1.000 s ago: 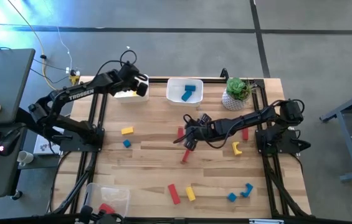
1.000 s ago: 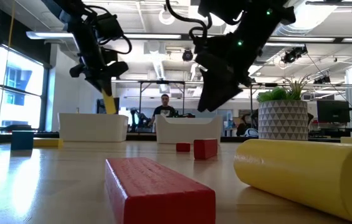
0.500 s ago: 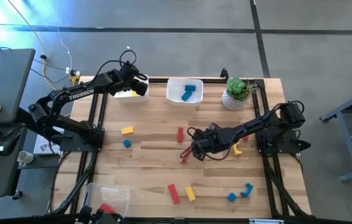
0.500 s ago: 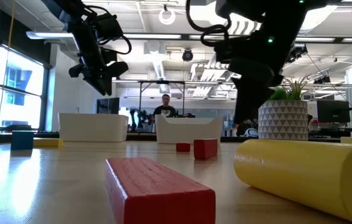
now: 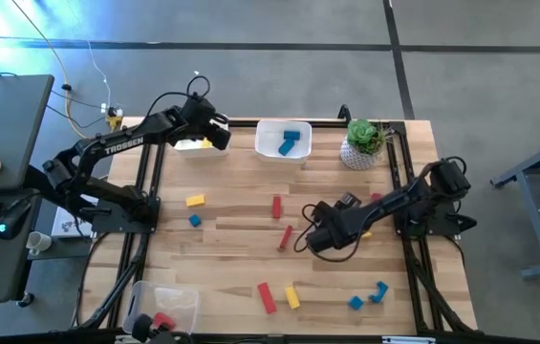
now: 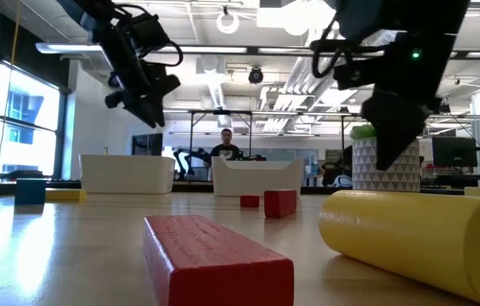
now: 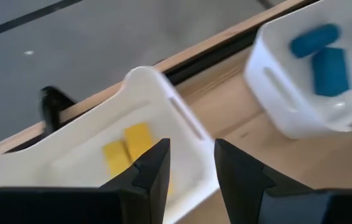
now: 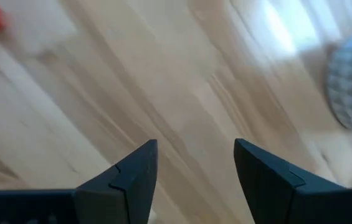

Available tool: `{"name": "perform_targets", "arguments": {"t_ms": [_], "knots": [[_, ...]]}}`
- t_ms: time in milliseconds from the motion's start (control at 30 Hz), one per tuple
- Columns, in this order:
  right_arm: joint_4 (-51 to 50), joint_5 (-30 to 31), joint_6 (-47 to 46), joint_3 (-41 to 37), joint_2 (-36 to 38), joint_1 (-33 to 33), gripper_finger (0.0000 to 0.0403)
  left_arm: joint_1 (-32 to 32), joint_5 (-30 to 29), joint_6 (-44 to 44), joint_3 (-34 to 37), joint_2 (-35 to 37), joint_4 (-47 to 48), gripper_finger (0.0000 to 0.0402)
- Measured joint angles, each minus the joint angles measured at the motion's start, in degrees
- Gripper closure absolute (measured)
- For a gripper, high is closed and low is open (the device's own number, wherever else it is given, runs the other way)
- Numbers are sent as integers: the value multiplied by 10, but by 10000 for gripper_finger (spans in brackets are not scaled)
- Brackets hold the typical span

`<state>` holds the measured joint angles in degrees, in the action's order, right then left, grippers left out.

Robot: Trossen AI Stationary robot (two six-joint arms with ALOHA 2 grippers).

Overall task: Sort & place blocks by color
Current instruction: Put the red block into the transparent bin

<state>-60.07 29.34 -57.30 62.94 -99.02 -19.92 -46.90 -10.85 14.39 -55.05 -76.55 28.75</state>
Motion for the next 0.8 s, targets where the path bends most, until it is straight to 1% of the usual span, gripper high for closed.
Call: {"name": "perform_targets", "arguments": {"t_ms": [200,333,533,700,800], "knots": [[-97,5,-70,0,0,-19,206,29,12,0,0,13,-22,291],[-110,8,-54,0,0,-24,206,55,12,0,0,35,-21,291],[-67,9,87,0,0,-11,206,106,13,9,0,71,-19,291],[16,4,237,0,0,2,206,152,14,54,0,99,-1,291],[68,-16,338,0,0,13,206,178,14,69,0,111,15,291]]}}
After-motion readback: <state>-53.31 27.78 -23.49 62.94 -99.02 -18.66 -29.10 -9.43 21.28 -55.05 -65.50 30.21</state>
